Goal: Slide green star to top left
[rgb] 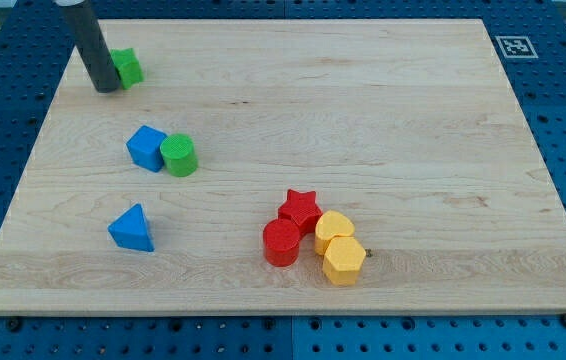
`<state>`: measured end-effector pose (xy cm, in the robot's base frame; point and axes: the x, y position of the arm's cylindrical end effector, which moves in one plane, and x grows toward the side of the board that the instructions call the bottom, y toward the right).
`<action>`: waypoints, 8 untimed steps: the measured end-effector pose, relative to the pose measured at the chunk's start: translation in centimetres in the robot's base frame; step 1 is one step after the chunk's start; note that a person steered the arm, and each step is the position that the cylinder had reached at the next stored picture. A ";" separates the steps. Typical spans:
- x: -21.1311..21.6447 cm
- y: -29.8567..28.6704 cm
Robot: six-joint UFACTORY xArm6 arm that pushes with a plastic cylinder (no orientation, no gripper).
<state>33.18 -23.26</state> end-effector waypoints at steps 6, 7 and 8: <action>-1.0 2.2; -1.0 2.2; -2.5 2.2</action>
<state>30.68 -21.02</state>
